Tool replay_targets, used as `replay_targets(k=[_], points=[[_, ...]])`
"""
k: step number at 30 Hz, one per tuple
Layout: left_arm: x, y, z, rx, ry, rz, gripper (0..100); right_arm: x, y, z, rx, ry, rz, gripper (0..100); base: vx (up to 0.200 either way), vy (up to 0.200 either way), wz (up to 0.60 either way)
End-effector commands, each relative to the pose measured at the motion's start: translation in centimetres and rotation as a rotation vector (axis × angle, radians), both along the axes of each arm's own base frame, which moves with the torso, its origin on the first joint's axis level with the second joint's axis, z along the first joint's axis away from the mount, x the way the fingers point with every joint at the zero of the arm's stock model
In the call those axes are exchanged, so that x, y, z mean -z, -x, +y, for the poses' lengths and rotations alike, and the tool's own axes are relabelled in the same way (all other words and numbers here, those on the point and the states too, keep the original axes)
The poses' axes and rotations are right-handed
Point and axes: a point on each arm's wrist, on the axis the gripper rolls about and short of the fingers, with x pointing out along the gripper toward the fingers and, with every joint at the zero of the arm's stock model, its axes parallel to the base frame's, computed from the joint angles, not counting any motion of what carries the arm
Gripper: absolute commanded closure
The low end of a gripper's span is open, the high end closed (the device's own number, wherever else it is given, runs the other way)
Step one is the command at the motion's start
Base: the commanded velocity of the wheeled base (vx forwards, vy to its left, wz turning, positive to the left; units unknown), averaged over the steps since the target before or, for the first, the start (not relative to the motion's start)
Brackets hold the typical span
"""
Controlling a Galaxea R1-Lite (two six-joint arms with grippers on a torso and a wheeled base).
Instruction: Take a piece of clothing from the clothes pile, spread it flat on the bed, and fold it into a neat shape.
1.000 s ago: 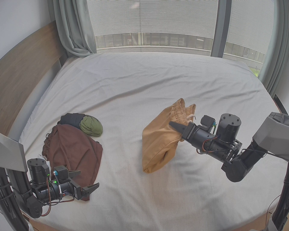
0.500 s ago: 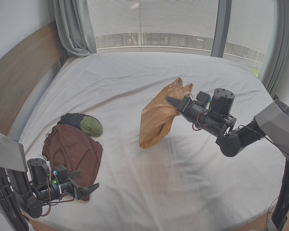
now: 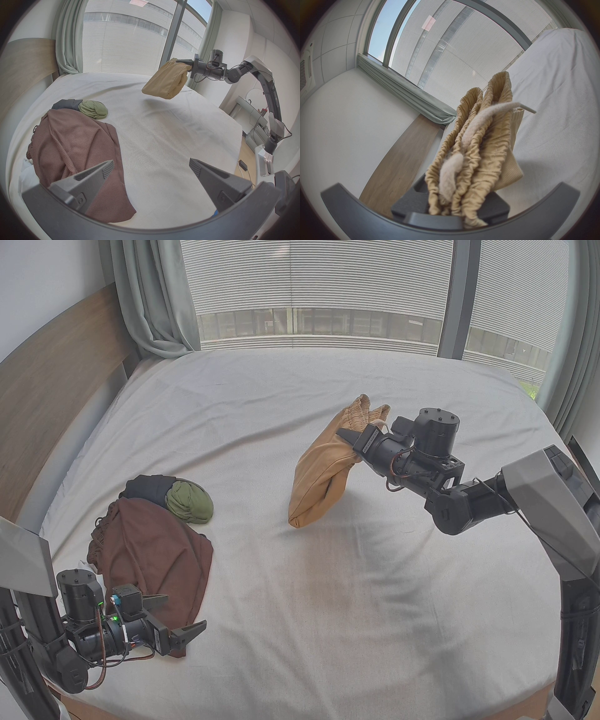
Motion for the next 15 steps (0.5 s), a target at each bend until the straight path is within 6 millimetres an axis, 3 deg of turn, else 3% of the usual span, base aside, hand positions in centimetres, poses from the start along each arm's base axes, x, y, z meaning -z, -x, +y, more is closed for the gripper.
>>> replay_targets(k=[1,5,12,15], points=[[0.2,0.4,0.0,0.004,0.001,0.022,0,2.1,-2.1,0.7,0.003,0.018,0.027,100,0.0,0.0,0.0],[0.3,0.4,0.0,0.009,0.001,0.025,0,4.2,-3.3,0.9,0.009,0.028,0.049,100,0.0,0.0,0.0],[0.4,0.4,0.0,0.01,0.003,0.029,0,9.5,-5.5,-1.8,0.07,0.095,0.105,100,0.0,0.0,0.0],[0.4,0.4,0.0,0.01,0.003,0.029,0,10.9,-5.6,-2.7,0.091,0.103,0.121,100,0.0,0.0,0.0]])
